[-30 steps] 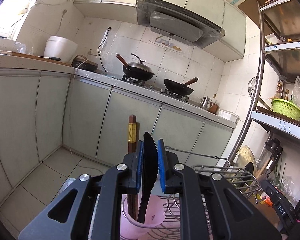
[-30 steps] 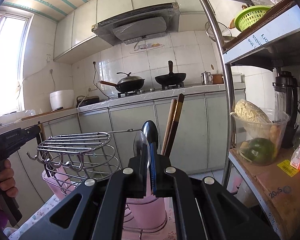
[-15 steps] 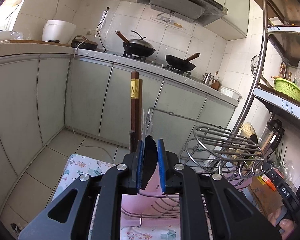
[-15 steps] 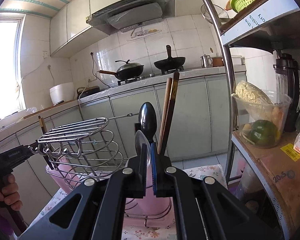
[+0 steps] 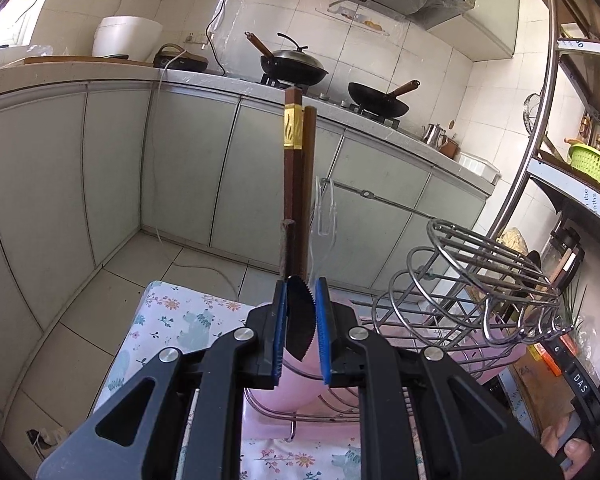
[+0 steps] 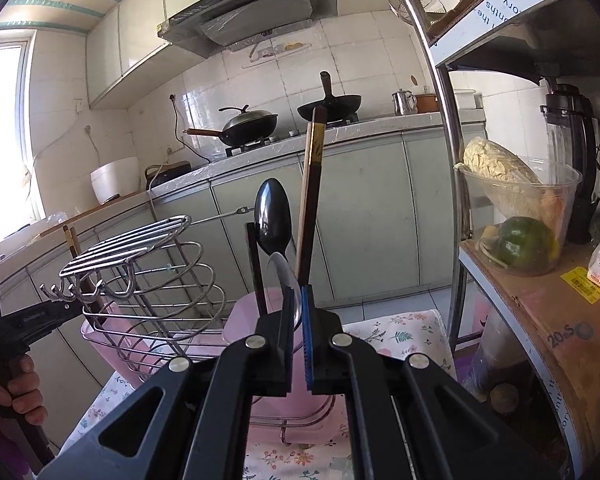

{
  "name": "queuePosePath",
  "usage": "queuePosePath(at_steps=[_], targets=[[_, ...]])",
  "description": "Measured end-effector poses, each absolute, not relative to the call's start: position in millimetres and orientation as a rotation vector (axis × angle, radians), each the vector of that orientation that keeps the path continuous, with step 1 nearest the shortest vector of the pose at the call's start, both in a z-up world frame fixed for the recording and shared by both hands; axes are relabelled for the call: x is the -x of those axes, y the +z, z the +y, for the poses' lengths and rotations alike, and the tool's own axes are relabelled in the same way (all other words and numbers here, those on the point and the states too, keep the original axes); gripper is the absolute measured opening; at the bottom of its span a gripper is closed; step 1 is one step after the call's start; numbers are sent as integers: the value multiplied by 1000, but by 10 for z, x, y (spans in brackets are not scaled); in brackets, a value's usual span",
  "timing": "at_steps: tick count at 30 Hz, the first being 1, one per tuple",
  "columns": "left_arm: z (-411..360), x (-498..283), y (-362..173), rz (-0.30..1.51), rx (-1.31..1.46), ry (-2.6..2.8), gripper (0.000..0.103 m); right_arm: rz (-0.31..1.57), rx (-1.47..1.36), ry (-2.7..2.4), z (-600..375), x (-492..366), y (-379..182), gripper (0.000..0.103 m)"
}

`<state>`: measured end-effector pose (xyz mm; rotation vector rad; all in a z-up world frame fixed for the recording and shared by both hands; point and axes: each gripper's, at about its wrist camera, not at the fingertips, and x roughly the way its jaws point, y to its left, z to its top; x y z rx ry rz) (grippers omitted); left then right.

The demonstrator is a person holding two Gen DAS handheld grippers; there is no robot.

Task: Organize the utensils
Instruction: 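Lower the spatula into the pink cup with left tool while right tool lowers the spoon, then open both tools and pull them back from the holder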

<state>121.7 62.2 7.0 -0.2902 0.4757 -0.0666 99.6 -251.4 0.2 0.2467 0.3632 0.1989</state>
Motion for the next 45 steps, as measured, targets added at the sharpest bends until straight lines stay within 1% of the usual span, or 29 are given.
queuePosePath(at_steps=[13,20,22,24,25,27,40,41,42,45], targets=[[582,-1219,99,491,279,-48,14,402,-257,206,-2508,-996,-66,4],[522,-1202,76,514,257,-54,24,435,-264,222,-2502,-990,-99,10],[507,-1189,75,515,255,-57,26,438,-263,222,-2498,-977,-105,14],[495,-1171,78,516,253,-57,29,444,-270,232,-2499,-968,-112,27],[489,-1163,82,516,253,-57,29,447,-276,239,-2495,-954,-116,28],[478,-1147,83,520,250,-51,33,452,-274,245,-2480,-934,-124,28],[472,-1017,41,561,241,-29,35,489,-264,296,-2339,-810,-167,29],[463,-1008,34,567,240,-30,37,493,-263,300,-2334,-813,-172,29],[456,-996,29,572,240,-30,42,497,-262,303,-2325,-810,-175,29],[422,-956,20,583,233,-32,45,504,-253,311,-2277,-781,-183,30]])
